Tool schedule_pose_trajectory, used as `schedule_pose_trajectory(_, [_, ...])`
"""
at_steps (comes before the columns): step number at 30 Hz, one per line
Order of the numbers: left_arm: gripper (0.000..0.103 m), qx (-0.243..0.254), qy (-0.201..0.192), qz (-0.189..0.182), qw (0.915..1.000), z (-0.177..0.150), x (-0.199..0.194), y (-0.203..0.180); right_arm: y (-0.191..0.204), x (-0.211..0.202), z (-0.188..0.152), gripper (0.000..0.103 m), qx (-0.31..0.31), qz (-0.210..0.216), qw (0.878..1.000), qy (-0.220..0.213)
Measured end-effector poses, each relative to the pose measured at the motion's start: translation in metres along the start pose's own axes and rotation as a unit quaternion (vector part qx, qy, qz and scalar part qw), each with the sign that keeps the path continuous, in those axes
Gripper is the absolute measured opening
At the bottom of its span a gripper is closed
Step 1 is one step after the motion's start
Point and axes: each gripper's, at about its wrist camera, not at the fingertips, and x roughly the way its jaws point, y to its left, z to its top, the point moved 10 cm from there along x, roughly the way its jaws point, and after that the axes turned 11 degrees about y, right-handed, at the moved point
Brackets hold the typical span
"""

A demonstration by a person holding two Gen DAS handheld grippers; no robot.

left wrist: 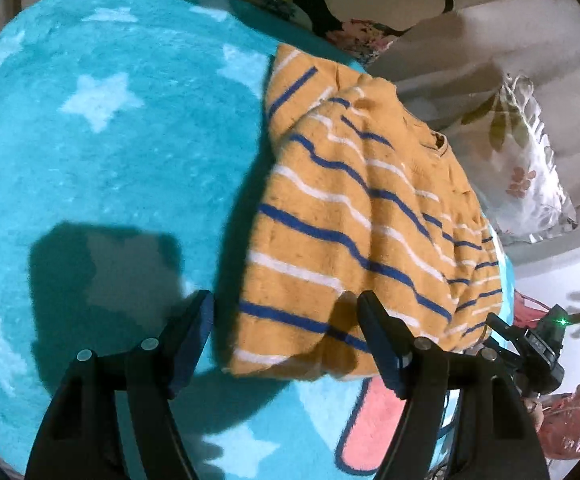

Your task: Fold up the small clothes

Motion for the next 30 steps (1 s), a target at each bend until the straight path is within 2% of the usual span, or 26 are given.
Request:
schedule_pose_trajectory(1, [0.066, -0.001, 0.001, 0.007, 1.0, 0.001, 0.001, -0.001, 0.002, 0.002, 0.001, 0.068, -0.005, -0.006, 1.0, -0.003])
schedule_pose_trajectory(2, [0.037, -0.003, 0.003, 0.013, 0.9999, 0.002, 0.001, -0.001, 0.005, 0.003, 0.002, 0.068, -0.013, -0.01, 1.0, -0.01])
schedule_pose_trajectory(3, [0.02, -0.004, 0.017, 0.014, 0.9997, 0.002, 0.004, -0.001, 0.006, 0.004, 0.003, 0.064, -0.015, -0.009, 1.0, -0.01])
schedule_pose_trajectory(4, [0.012, -0.007, 0.027, 0.018, 0.9995, 0.002, 0.002, 0.003, 0.007, 0.004, 0.004, 0.042, -0.015, -0.003, 1.0, -0.008])
schedule_pose_trajectory(5, [0.009, -0.01, 0.029, 0.021, 0.9993, 0.003, -0.001, 0.005, 0.008, 0.005, 0.004, 0.022, -0.011, 0.011, 1.0, -0.001])
schedule_pose_trajectory(6, [0.008, -0.007, 0.029, 0.027, 0.9992, 0.004, -0.004, 0.006, 0.007, 0.004, 0.004, 0.021, -0.003, 0.024, 1.0, 0.005])
schedule_pose_trajectory(8, [0.008, -0.001, 0.025, 0.048, 0.9985, 0.006, -0.014, 0.009, 0.006, -0.002, 0.004, 0.015, -0.002, 0.02, 1.0, 0.001])
schedule_pose_trajectory(10, [0.008, -0.001, 0.023, 0.055, 0.9982, 0.006, -0.021, 0.012, -0.001, -0.012, 0.001, 0.01, -0.005, -0.003, 1.0, -0.005])
schedule_pose_trajectory(15, [0.01, -0.016, 0.036, 0.065, 0.9971, 0.003, -0.014, 0.017, -0.024, -0.014, -0.004, 0.009, 0.02, -0.019, 1.0, 0.003])
schedule_pose_trajectory(18, [0.025, -0.037, 0.034, 0.068, 0.9964, 0.0, -0.013, 0.023, -0.022, -0.014, -0.006, 0.011, 0.015, -0.021, 1.0, 0.007])
schedule_pose_trajectory(20, [0.039, -0.043, 0.028, 0.074, 0.9959, -0.002, -0.018, 0.026, -0.022, -0.017, -0.006, 0.015, 0.015, -0.023, 1.0, 0.006])
schedule_pose_trajectory(24, [0.049, -0.029, 0.002, 0.102, 0.9943, -0.008, -0.037, 0.023, -0.031, -0.024, -0.005, 0.021, 0.034, -0.015, 0.999, 0.0])
schedule_pose_trajectory(26, [0.055, -0.025, -0.016, 0.123, 0.992, -0.011, -0.048, 0.021, -0.038, -0.032, -0.003, 0.027, 0.049, -0.012, 0.999, -0.011])
schedule_pose_trajectory(30, [0.059, -0.014, -0.048, 0.161, 0.9858, -0.02, -0.066, 0.009, -0.04, -0.048, -0.002, 0.033, 0.055, -0.007, 0.998, -0.033])
